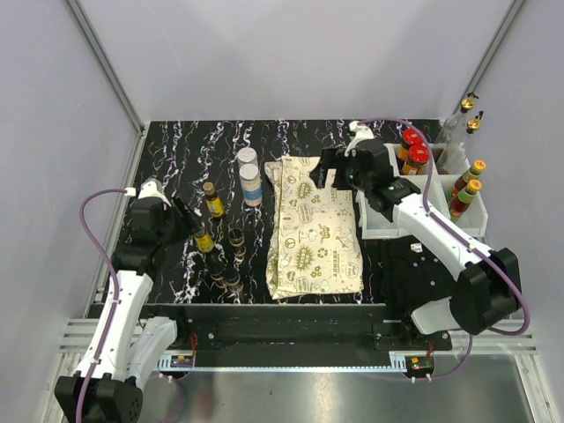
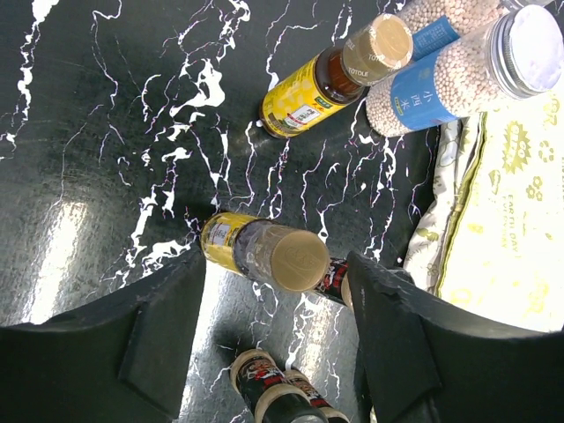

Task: Organize the condiment bottles
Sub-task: Pick up the bottle from the center of the board.

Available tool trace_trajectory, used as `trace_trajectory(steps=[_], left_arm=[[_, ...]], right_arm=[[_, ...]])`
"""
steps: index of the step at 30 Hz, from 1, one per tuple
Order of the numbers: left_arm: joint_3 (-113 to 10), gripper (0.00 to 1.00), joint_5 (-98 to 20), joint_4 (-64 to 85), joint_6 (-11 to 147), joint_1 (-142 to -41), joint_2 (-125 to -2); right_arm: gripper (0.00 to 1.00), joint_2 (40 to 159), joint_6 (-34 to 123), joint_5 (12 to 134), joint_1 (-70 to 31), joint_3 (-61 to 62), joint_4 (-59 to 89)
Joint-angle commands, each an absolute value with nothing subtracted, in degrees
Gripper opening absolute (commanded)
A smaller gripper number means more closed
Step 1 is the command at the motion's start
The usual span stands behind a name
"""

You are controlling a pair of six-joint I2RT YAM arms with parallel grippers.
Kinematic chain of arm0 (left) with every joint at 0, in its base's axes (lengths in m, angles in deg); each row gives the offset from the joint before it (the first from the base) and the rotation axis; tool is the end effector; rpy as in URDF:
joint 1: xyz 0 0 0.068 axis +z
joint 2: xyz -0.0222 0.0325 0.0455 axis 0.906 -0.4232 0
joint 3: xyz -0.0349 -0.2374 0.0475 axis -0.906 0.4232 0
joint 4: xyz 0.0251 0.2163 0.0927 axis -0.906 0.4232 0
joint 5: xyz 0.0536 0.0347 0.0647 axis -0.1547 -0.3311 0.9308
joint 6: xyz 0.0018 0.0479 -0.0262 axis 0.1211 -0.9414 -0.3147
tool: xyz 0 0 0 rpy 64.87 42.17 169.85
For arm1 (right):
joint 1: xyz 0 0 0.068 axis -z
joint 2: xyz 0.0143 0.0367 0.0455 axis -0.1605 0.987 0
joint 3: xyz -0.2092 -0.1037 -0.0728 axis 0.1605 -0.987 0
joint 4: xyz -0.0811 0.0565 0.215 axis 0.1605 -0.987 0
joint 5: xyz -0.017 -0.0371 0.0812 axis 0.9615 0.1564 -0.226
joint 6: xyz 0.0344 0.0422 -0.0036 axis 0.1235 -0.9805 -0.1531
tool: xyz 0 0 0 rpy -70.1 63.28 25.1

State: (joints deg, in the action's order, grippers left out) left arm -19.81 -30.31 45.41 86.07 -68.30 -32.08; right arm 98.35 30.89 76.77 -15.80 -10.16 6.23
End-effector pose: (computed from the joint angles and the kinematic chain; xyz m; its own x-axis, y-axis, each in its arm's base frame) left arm 0.1610 -0.0093 0.2570 -0.5395 -0.4664 -0.7010 -0.2457 0.8835 -0.3987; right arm 0.2766 0.1323 0.2966 -0.5324 0.1380 -0.8352 -0.3150 0.8835 0.3467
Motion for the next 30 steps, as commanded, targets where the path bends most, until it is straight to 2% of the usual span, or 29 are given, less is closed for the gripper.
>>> trace_trajectory(steps=[1,9,17,23,26,30], left_arm=[[-22.3,0.67,-28.3,44.2,84.9,-68.9,-31.6],[-23.1,0.63,-27.5,44.5,84.8,-70.4,-34.1],[-24.2,0.51,-25.8,44.6,85.2,-72.5,-36.2],[-25.3,0.51,-23.9,45.5,85.0,-73.8,-38.5],[-25.9,0.56,-22.9,46.4,84.7,-74.3,-39.8],[-26.5,0.56,-21.8,47.3,84.5,-74.9,-41.3]], right_arm=[[1.0,100.1,32.9,76.3,-19.8,-6.8,7.3],[1.0,100.5,32.9,77.3,-22.6,-6.7,7.4],[1.0,100.2,33.6,77.0,-23.4,-7.2,7.4],[1.0,99.7,33.6,77.3,-23.5,-7.9,7.4],[1.0,99.3,33.8,77.4,-23.5,-8.2,7.4],[1.0,98.7,34.0,77.7,-23.5,-8.7,7.4]])
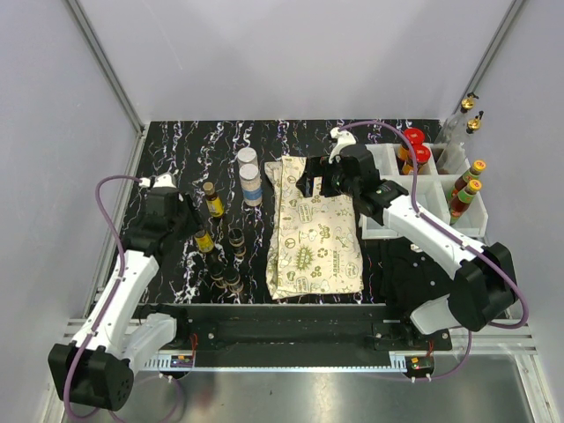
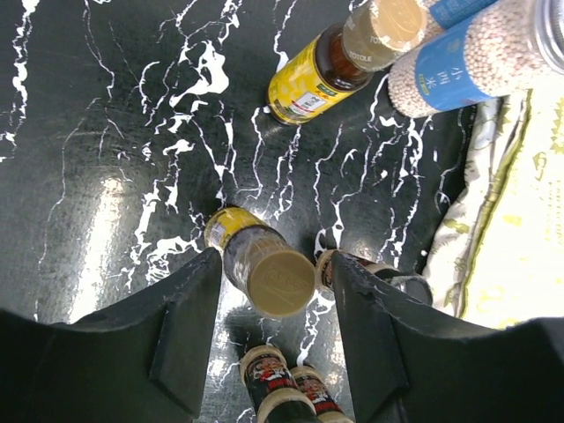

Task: Organize the condiment bottles
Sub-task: Pick up the bottle from the center of the board.

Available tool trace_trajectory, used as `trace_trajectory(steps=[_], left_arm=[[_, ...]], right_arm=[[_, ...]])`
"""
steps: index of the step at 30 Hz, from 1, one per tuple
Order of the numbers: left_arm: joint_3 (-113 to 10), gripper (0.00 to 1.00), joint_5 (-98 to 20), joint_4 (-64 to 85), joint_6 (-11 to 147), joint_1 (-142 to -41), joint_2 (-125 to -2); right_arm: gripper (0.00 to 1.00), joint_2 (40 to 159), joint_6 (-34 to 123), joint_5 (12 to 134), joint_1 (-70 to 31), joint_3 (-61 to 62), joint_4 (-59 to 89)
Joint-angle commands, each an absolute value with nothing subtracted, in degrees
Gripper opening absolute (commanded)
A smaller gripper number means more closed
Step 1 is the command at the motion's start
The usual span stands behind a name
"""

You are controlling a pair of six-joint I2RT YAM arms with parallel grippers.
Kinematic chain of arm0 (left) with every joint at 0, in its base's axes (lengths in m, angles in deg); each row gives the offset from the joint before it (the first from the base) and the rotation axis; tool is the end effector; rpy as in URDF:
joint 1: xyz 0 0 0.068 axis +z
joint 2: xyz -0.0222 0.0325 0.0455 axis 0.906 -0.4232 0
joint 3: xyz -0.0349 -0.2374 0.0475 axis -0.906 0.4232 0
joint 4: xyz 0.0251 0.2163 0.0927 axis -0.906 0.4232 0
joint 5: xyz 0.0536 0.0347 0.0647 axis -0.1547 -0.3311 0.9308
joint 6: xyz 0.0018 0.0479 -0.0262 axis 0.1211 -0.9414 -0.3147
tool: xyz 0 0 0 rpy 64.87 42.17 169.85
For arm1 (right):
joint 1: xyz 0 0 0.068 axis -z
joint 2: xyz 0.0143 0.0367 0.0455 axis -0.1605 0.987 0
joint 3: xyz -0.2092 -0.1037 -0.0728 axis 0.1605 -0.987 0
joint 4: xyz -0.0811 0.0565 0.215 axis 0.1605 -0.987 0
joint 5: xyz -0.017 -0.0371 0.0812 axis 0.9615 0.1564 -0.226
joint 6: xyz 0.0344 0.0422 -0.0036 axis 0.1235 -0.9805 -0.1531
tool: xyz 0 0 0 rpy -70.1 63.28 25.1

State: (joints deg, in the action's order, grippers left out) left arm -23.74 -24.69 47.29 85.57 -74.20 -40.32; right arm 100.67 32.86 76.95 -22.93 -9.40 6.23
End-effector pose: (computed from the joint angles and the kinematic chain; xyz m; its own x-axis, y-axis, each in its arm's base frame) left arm 0.1797 -0.0255 0.2537 -0.6226 -0.3920 -0.6773 -0.2515 0.9198 -0.3012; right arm 0.2649 0.1697 0.2892 -0.5492 0.0303 -0.8351 -0.4313 0.8457 0.3144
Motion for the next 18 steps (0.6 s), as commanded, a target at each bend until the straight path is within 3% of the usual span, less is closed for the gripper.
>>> trace_trajectory(steps=[1,10,13,14,18], left_arm=[[-26.6,0.55,-21.8,47.4,84.5,-75.1,-41.7],[-29.8,0.27,-16.5,48.9,85.1,-79.0,-44.6],[-30.9,0.13,-13.8,49.5,85.2,-80.2,-45.2],[-31.5,0.02,-13.3,49.8,85.2,-80.3,-45.2],[-32.9,0.0,-9.4,50.1,85.2,-81.4,-44.0]], right_arm=[[1.0,98.7,34.0,77.8,-23.5,-8.8,7.5],[1.0,96.1,34.1,79.8,-23.5,-10.2,7.4],[1.0,94.9,34.5,80.3,-23.5,-10.7,7.5],[1.0,94.3,34.4,80.5,-23.5,-10.9,7.4],[1.0,92.9,34.8,80.7,-23.5,-12.1,7.4]])
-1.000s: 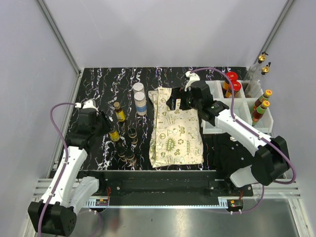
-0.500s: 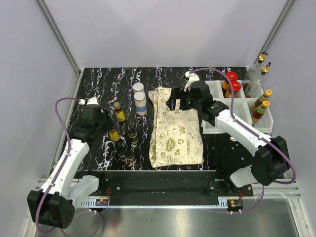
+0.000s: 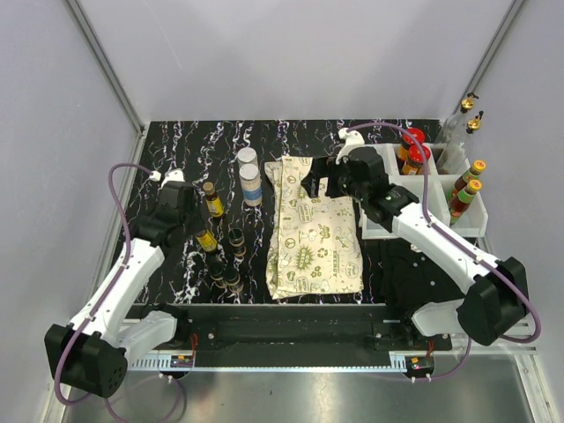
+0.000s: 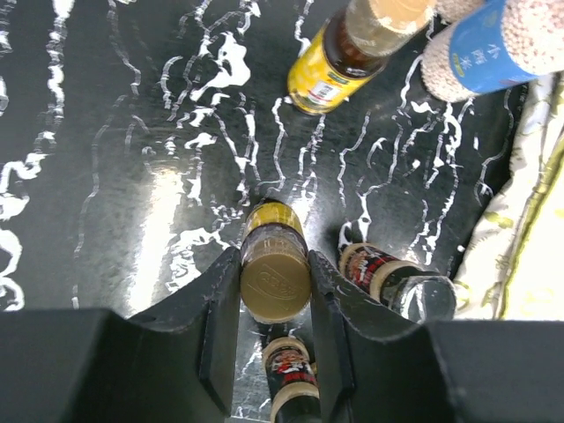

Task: Organize the condiment bottles
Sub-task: Pick up the bottle from the center of the board, then place the bottle in the storage box.

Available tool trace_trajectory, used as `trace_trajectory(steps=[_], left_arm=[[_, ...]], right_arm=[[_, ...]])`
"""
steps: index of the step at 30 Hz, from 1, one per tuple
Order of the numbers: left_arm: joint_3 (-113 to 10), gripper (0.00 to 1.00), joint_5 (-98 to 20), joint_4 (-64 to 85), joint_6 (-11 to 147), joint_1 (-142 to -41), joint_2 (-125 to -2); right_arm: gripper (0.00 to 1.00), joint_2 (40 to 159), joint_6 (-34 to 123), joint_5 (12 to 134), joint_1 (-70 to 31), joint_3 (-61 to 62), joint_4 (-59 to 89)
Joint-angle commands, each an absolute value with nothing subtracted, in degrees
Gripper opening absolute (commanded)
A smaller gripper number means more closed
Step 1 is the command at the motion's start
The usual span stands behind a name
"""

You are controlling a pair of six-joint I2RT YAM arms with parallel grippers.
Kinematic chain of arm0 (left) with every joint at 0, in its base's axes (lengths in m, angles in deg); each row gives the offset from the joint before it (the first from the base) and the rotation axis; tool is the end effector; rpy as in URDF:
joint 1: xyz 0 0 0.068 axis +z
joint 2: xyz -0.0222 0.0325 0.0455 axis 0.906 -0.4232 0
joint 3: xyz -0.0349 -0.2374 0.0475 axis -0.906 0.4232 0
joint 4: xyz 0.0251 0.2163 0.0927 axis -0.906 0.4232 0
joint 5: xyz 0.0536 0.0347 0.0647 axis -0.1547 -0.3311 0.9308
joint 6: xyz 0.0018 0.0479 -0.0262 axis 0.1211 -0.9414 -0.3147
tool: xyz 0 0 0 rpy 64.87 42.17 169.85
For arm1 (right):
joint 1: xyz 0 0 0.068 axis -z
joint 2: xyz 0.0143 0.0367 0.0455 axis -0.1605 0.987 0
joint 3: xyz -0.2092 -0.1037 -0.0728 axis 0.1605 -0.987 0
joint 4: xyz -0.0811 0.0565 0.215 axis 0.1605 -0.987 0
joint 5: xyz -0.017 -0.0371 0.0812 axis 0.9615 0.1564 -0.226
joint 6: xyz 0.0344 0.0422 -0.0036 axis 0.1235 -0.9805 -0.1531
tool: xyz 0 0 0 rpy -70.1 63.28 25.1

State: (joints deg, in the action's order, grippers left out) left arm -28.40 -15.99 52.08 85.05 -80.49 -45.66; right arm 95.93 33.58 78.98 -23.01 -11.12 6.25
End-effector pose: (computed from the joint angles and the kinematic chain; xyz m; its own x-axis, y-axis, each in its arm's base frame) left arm 0.1870 -0.0424 0.2570 -0.6732 -0.2966 -0.6773 -0.2594 0.9525 -0.1593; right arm 0.2514 0.1602 0.3031 -0.4975 0.0488 -0.8661 -0.4280 0.8546 0.2940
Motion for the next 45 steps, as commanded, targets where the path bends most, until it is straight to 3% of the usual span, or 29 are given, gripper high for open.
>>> trace_trajectory(steps=[1,10,19,26,36,45], left_arm=[[-33.2,0.0,-8.7,50.2,85.1,-81.5,-43.9],[-43.1,0.0,-5.5,52.9,81.3,-82.8,-42.7],[-57.8,0.0,-8.7,56.6,76.8,-89.5,-47.2],[-70.6,0.0,-10.6,53.9,73.1,-99.7,-61.2],[-86.2,0.0,-20.3,41.4,68.4,-103.9,-83.3],[-106.7,0.0,-29.8,34.8,66.7,-105.8,-103.3]], right_arm=[[1.0,92.4,34.8,82.0,-23.5,-12.4,7.4],[1.0,88.6,34.0,88.0,-23.5,-13.8,6.7],[1.0,85.4,36.2,101.5,-22.9,-6.7,0.1],[1.0,81.0,35.2,110.9,-19.8,-2.9,-1.8],[1.0,70.7,34.6,122.3,-17.7,-1.9,-3.0],[1.0,60.8,36.8,121.8,-17.7,-1.8,-4.0]])
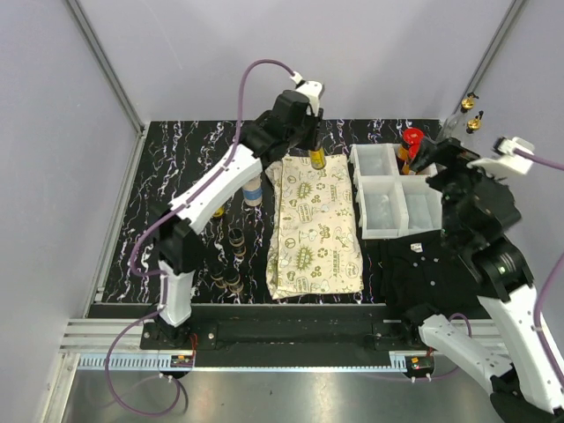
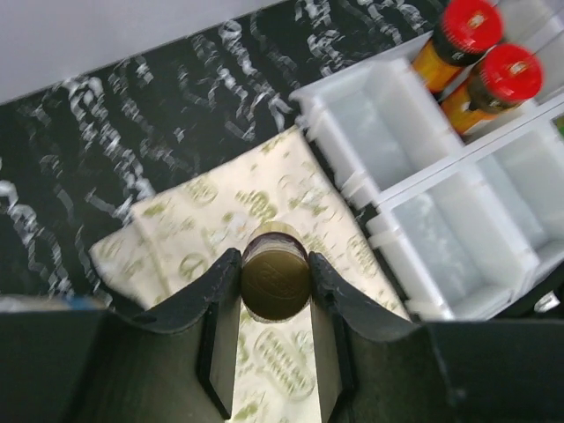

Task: Organize the condiment bottles
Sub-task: Place the bottle in the storage box.

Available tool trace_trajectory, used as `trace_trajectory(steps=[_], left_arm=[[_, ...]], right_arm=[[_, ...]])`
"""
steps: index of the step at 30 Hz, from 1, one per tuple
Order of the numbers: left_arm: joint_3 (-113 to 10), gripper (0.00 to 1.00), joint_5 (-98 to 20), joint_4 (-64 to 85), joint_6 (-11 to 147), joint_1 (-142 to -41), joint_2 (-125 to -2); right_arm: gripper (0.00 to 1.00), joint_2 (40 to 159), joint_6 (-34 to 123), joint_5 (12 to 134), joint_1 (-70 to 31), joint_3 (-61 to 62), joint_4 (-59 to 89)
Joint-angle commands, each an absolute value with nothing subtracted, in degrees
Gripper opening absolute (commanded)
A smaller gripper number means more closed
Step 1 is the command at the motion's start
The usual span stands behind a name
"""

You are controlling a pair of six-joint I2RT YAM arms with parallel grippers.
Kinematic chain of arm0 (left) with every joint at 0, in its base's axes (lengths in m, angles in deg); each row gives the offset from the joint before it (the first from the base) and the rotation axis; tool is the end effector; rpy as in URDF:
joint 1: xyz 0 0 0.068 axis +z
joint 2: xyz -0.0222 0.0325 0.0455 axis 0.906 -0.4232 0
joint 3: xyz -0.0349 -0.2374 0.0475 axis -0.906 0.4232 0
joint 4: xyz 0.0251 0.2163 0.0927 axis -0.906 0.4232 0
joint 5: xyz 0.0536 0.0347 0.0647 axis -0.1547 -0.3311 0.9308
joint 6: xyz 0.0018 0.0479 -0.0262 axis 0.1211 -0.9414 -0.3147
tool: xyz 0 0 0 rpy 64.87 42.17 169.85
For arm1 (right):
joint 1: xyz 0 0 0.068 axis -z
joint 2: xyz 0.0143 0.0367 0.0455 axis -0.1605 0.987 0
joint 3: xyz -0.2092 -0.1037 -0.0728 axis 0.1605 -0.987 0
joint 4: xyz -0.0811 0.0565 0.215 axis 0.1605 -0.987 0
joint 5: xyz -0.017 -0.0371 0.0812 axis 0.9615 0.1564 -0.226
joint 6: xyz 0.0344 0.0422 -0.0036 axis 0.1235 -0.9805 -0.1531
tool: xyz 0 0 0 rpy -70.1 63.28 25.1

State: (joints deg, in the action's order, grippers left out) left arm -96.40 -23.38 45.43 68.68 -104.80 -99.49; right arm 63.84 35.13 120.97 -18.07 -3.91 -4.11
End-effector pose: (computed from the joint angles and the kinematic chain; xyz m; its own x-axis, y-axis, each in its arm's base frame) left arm 0.3210 -0.2619 0.3635 -0.4597 0.1058 -0.8817 0.4624 0.8762 -0.1359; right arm 0.1263 0.0388 0.4378 0.1366 0.3128 -0.9399 0.1868 0.9237 0.3346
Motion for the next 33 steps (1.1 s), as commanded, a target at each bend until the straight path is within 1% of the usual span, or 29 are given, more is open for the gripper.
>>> trace_trajectory(steps=[1,5,9,15,21,24,29,33], left_arm=[[-107.3,0.0,-31.8,31.7,65.6,-106.4,-105.5],[-108.0,0.0,-33.6,21.8,62.2,-108.0,-110.1],[-114.0,0.0,-33.7,18.4,59.1,-109.8,-115.7],[-115.1,0.0,-32.3,12.8,56.8,-112.5,-120.7],[-115.7,0.0,-31.2,12.7,53.8,-115.0,-122.8],[-115.9,0.0,-29.0,12.8,49.3,-116.8,-123.7],[-116.4,0.0,-26.4,11.3,49.6,-117.6,-124.5],[-119.0,0.0,-25.1,10.5,48.5,-117.6,-127.6]], right_arm=[[1.0,60.4,36.9,121.2,-17.7,-1.9,-4.0],[1.0,58.8,36.9,118.0,-17.7,-2.1,-4.3],[1.0,58.1,36.4,115.9,-17.7,-2.1,-5.8],[1.0,57.6,36.4,114.6,-17.7,-2.4,-7.3],[1.0,56.7,37.0,114.9,-17.8,-3.0,-7.4],[1.0,56.6,37.2,115.1,-17.7,-3.4,-7.5],[1.0,55.7,37.2,115.2,-17.7,-3.8,-7.4],[1.0,55.5,37.0,115.2,-17.7,-4.5,-7.3]])
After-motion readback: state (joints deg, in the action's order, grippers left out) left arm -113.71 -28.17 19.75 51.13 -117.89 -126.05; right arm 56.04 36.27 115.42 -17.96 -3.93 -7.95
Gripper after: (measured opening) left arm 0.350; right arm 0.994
